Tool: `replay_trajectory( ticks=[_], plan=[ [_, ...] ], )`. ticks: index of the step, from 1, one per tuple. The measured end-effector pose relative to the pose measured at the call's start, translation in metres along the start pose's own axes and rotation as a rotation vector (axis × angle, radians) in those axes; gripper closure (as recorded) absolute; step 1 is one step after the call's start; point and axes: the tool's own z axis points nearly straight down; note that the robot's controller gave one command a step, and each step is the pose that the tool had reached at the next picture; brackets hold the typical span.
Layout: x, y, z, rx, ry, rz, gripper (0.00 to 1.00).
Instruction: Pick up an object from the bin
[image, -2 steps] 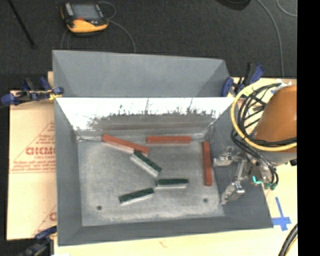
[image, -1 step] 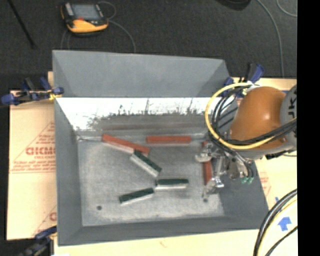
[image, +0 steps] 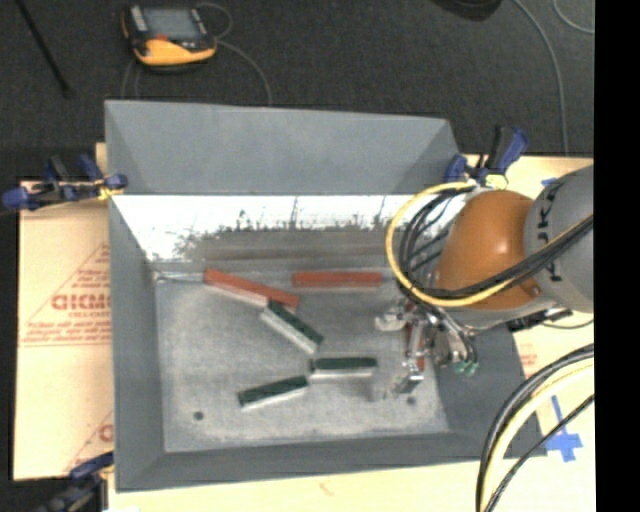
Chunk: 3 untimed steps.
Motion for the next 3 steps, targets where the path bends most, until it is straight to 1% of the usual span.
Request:
replay_trajectory(
  ticks=[1,2,3],
  plan=[
    [-0.003,0.015,0.041,0.0,0.009,0.128,1.0],
    [-0.003,0.016,0.04,0.0,0.009,0.127,1.0],
    [-0.037,0.009,-0.097,0.001,0.001,0.135,1.0]
  ],
)
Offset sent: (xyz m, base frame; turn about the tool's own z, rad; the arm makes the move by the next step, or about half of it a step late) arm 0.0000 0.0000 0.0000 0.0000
